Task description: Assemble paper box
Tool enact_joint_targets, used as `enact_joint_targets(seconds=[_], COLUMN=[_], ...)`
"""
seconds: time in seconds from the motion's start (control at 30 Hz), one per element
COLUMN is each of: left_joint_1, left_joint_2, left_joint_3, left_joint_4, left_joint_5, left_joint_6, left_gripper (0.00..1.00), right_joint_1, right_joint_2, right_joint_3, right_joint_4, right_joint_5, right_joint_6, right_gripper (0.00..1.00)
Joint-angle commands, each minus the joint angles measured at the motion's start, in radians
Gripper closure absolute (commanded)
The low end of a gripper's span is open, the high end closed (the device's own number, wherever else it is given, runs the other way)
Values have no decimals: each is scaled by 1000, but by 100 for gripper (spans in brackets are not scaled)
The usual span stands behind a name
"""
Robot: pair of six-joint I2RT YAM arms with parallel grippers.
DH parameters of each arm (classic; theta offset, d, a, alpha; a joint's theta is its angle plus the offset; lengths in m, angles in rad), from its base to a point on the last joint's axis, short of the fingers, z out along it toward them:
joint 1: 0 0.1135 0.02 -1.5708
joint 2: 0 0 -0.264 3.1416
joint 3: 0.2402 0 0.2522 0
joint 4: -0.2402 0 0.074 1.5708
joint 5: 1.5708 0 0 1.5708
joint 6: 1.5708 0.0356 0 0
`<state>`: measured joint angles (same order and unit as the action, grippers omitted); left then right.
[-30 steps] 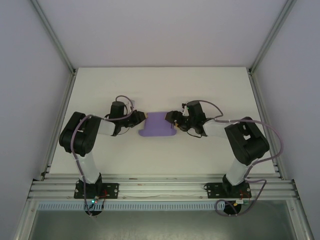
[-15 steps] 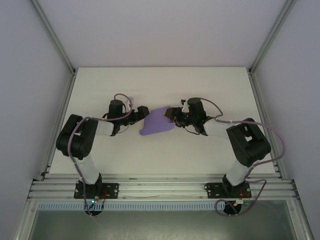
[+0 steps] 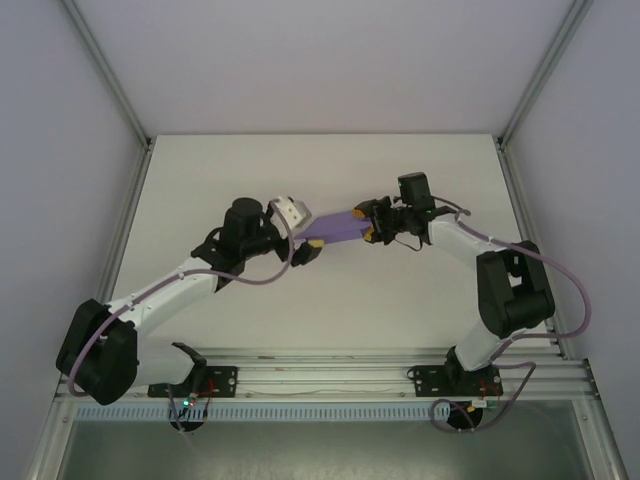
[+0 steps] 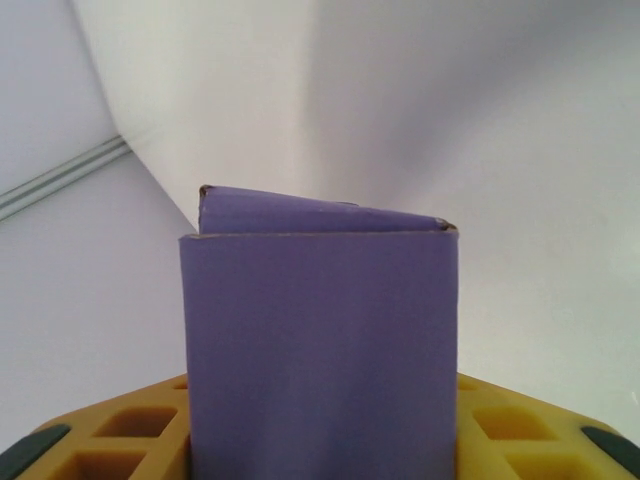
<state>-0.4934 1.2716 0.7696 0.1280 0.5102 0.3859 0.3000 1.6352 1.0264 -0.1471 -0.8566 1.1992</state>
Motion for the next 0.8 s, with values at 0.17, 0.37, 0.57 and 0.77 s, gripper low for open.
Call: enact_joint_targets(seconds=[0.17,0.37,0.57,0.77], left_joint_1=[-61,-66,-66,-68], left_joint_2=[81,152,183,189], left_joint_3=[111,158,185,196], left_joint_4=[-250,-238,-265,-239], left_joint_5=[-164,-180,-170,-162], left_joint_6=[463,486,495,469], left_gripper=[0,0,13,37], right_joint_1=[-7,-6,-4,-1], right_joint_2=[0,-5,-23,-25], right_joint_3=[129,118,80,81], right_joint_4=[-278,-279,-176,-185], right_joint_5=[-155,-192,-225,-249], right_joint_6=[50,66,144,129], right_gripper=[54,53,52,48])
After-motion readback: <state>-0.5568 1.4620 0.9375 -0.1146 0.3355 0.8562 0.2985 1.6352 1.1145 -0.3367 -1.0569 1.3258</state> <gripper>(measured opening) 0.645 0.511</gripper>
